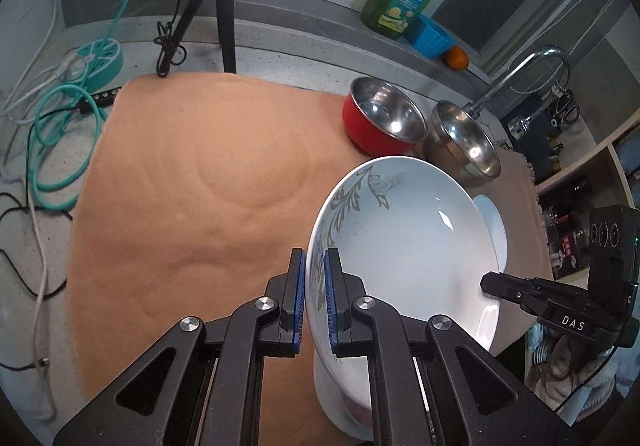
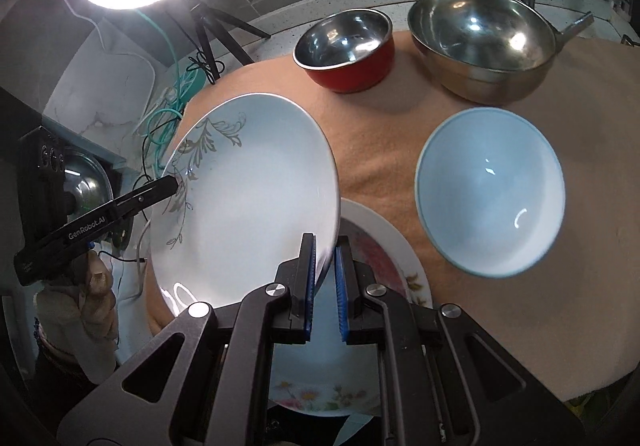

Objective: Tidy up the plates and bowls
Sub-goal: 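Lift the leaf-pattern plate with the left gripper toward the floral plate stack, then lower the leaf-pattern plate onto the floral plates and open the left gripper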

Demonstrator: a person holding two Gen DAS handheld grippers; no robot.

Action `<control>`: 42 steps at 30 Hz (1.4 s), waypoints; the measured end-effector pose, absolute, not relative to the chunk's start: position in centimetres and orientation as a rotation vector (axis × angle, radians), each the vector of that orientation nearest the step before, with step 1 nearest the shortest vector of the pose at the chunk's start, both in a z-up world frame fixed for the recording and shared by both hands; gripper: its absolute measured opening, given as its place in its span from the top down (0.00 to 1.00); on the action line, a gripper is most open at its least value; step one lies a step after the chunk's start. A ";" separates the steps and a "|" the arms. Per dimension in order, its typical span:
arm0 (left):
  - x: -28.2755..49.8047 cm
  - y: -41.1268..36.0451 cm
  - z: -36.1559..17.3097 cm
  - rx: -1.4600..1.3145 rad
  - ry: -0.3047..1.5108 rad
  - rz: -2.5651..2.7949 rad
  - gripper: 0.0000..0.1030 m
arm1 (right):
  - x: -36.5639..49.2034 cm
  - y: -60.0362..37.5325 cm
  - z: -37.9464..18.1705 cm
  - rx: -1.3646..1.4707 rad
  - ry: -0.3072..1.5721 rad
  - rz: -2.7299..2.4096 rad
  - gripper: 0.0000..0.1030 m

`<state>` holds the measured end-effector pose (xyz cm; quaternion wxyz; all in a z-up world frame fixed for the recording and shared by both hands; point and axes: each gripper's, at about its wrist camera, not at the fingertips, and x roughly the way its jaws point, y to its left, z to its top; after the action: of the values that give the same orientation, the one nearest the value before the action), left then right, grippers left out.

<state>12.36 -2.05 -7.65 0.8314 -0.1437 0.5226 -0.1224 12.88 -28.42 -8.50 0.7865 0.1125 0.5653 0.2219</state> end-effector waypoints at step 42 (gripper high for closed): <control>7.4 -6.1 -10.2 -0.246 1.185 -0.265 0.93 | 7.3 -31.3 -12.2 0.163 1.303 0.442 0.91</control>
<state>7.38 -6.15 -10.18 0.8142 -0.1153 0.5552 -0.1244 7.29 -31.32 -12.15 0.7695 0.0752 0.6007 0.2036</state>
